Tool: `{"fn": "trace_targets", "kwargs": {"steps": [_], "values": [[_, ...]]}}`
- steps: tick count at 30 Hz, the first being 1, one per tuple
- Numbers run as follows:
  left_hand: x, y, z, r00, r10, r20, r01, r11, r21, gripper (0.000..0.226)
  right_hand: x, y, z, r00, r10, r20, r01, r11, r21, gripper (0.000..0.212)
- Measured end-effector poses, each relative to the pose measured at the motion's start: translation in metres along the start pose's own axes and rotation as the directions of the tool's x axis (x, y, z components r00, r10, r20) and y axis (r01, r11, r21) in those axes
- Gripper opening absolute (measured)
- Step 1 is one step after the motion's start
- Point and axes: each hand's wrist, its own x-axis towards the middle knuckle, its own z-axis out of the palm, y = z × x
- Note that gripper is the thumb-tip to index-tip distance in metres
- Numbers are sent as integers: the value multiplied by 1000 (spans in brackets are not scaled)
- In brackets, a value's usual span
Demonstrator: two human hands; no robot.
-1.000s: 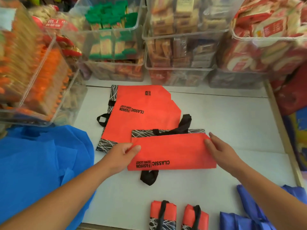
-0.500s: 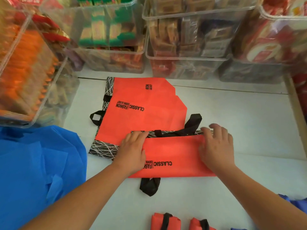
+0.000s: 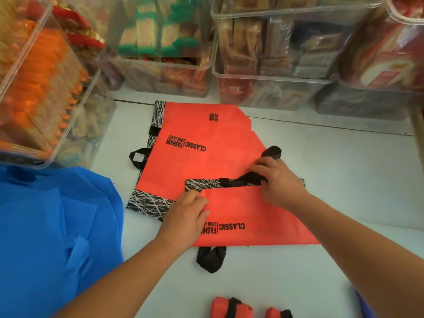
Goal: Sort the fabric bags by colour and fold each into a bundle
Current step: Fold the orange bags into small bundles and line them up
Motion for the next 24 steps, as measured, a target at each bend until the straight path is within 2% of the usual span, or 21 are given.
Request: {"fn": "trace_targets", "kwargs": {"steps": [2, 4, 6, 7, 8, 10, 12, 14, 16, 18, 20, 21, 22, 24], "values": [[-10, -1, -2, 998, 47, 31, -48, 998, 35, 35, 4, 11, -6, 994, -91, 60, 95, 993, -64, 66], [-19, 2, -7, 996, 36, 80, -44, 994, 100, 58, 8, 27, -16, 989, -103, 105, 118, 983, -144, 71], [-25, 5, -10, 994, 5, 106, -18, 992, 123, 72, 9, 44, -22, 989, -118, 91, 134, 972, -191, 63], [-26, 8, -11, 994, -13, 110, 1, 994, 112, 76, 11, 49, -25, 990, -109, 85, 122, 978, -167, 50], [-26, 10, -12, 991, -41, 125, 29, 995, 93, 80, 14, 50, -28, 996, -68, 64, 76, 989, -127, 32], [-23, 13, -15, 977, -99, 187, 91, 994, 53, 88, 24, 43, -37, 991, 132, 33, -131, 991, -12, 6], [-23, 15, -19, 966, -109, 233, 101, 994, 47, 97, 39, 33, -40, 944, 329, -29, -322, 937, 138, 9], [-24, 16, -19, 966, -79, 246, 62, 995, 80, 102, 50, 20, -44, 884, 446, -138, -410, 883, 230, 11], [-24, 15, -17, 972, -40, 231, 13, 993, 120, 101, 57, 10, -53, 852, 473, -225, -453, 881, 137, 22], [-23, 15, -17, 974, -39, 221, 10, 991, 133, 99, 62, 3, -59, 862, 479, -166, -463, 877, 128, 27], [-22, 16, -20, 968, -57, 244, 28, 992, 123, 98, 52, -6, -59, 902, 430, -50, -400, 873, 279, 39], [-21, 17, -21, 965, -60, 257, 31, 993, 114, 98, 39, -11, -59, 928, 369, -52, -338, 893, 297, 40], [-20, 17, -22, 963, -59, 262, 30, 993, 113, 97, 21, -13, -56, 953, 286, -99, -252, 932, 261, 39], [-17, 16, -24, 966, -59, 251, 26, 991, 133, 96, -22, -13, -42, 959, 49, -279, -32, 997, 63, 32]]}}
